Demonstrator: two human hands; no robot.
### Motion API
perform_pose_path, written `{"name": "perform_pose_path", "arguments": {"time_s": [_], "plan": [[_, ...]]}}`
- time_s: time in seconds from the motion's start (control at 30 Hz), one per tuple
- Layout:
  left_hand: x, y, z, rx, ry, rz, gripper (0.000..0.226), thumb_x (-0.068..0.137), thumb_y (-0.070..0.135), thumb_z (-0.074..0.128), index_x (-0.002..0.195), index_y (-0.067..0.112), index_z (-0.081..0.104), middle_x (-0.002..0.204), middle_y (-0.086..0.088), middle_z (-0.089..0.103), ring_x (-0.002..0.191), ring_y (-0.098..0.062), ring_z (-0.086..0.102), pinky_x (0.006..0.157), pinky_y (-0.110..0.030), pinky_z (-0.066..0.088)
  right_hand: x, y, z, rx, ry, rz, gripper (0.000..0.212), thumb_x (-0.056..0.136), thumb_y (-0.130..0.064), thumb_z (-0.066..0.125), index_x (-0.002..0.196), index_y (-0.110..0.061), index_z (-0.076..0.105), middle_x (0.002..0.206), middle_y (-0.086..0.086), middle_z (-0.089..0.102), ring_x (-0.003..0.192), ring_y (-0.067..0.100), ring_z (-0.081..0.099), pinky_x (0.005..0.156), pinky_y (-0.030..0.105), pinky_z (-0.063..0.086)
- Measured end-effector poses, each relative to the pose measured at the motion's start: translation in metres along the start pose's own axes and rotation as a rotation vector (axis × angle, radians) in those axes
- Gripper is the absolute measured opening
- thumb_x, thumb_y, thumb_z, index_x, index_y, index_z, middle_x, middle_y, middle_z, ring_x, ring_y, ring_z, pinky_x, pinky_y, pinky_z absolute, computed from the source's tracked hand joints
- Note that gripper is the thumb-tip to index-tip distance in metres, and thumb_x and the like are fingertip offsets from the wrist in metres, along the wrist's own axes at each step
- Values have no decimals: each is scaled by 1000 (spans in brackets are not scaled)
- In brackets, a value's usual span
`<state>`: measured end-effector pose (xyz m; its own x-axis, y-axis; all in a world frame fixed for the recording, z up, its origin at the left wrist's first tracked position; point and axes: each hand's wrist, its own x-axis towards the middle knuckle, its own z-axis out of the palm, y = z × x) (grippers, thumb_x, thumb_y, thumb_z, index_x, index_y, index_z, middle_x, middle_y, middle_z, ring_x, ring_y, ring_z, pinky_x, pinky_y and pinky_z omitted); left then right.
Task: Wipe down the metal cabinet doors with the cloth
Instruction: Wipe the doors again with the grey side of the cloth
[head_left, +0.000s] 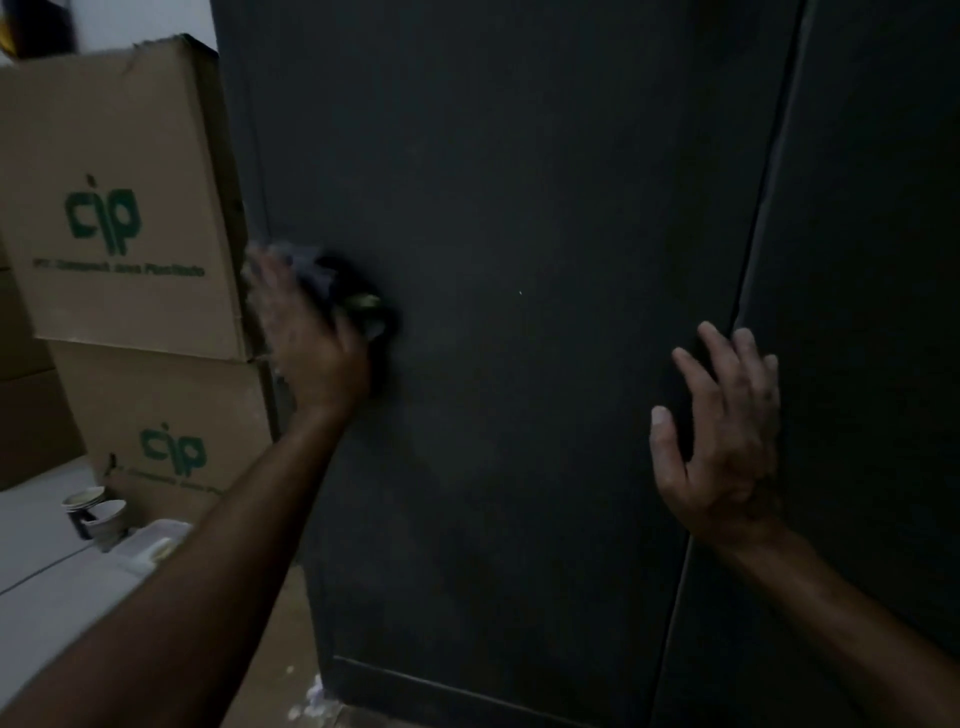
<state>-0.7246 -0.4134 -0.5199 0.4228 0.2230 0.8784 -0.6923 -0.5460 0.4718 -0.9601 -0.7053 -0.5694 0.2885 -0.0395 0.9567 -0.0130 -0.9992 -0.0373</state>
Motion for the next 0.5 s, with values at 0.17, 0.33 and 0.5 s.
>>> {"name": "perform_pose_path", "arguments": {"time_s": [0.17,0.33,0.5], "plan": [[-57,54,40,73,-120,530,77,106,44,44,166,3,18,175,-18,11,162,-40,8,131,-55,8,2,-2,11,-13,31,25,55,94,-26,54,144,-2,49,161,19,35,156,36,17,127,57,8],[-87,-57,-8,55,-234,219,76,103,39,42,162,-5,23,173,-22,12,161,-40,10,130,-59,13,0,1,12,-23,35,38,56,94,-28,51,145,-5,46,162,17,34,157,33,16,127,55,8],[23,-38,-10,-42,-61,-239,77,102,41,34,165,1,18,169,-25,26,156,-39,27,127,-43,21,2,2,13,-46,38,18,56,94,-29,52,144,-6,47,163,16,32,157,34,16,127,56,9]]}}
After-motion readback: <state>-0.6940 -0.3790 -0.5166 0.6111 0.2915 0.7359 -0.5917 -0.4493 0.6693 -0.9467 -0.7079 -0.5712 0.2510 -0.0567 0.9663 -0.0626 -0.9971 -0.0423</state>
